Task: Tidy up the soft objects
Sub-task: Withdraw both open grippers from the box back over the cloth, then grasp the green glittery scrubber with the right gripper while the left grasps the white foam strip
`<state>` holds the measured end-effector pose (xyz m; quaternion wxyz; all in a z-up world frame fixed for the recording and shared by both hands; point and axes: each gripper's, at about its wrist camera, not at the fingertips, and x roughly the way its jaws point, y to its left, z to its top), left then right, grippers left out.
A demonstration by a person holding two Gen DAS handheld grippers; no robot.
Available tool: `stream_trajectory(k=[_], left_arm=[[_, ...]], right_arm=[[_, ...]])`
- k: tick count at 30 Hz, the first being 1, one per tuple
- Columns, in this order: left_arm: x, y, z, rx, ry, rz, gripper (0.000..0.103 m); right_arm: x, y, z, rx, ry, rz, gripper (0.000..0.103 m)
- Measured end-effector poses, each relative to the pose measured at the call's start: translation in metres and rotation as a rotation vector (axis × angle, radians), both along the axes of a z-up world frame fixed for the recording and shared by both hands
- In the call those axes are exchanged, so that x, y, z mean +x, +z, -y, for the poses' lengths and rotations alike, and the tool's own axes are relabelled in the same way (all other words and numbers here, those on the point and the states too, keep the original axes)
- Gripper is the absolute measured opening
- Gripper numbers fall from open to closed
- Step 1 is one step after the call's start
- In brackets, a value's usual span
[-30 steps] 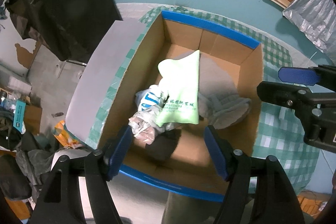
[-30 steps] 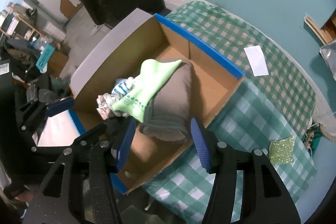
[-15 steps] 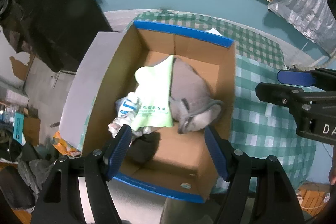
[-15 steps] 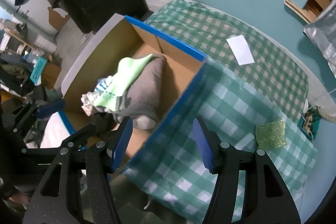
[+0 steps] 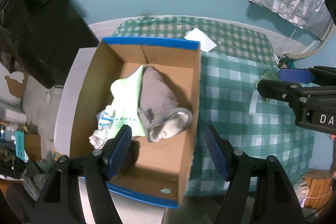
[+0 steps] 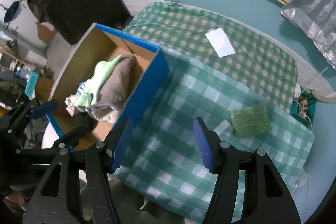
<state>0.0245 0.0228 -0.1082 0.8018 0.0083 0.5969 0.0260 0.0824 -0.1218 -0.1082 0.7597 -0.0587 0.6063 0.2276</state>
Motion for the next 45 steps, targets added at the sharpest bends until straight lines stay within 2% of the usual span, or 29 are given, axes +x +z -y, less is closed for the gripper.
stream_trajectory(k=[15,22,36,45], left_arm=[[0.016,-0.005,0.050,-0.001,-0.079,-0.016,0.073],[0.026,-0.010,0.074,-0.008,-0.121,-0.028,0.073],[0.051,-0.043,0.120,-0.029,-0.209,-0.076,0.073],[0.063,-0.072,0.142,-0.054,-0.236,-0.092,0.075]], right_arm=[[0.003,-0.004,0.066,-0.024,-0.089,0.019,0.060],[0.006,-0.014,0.099,-0.050,-0.136,-0.002,0.060],[0.028,-0.064,0.159,-0.107,-0.164,-0.046,0.060],[0.050,-0.104,0.158,-0.144,-0.077,-0.037,0.060]])
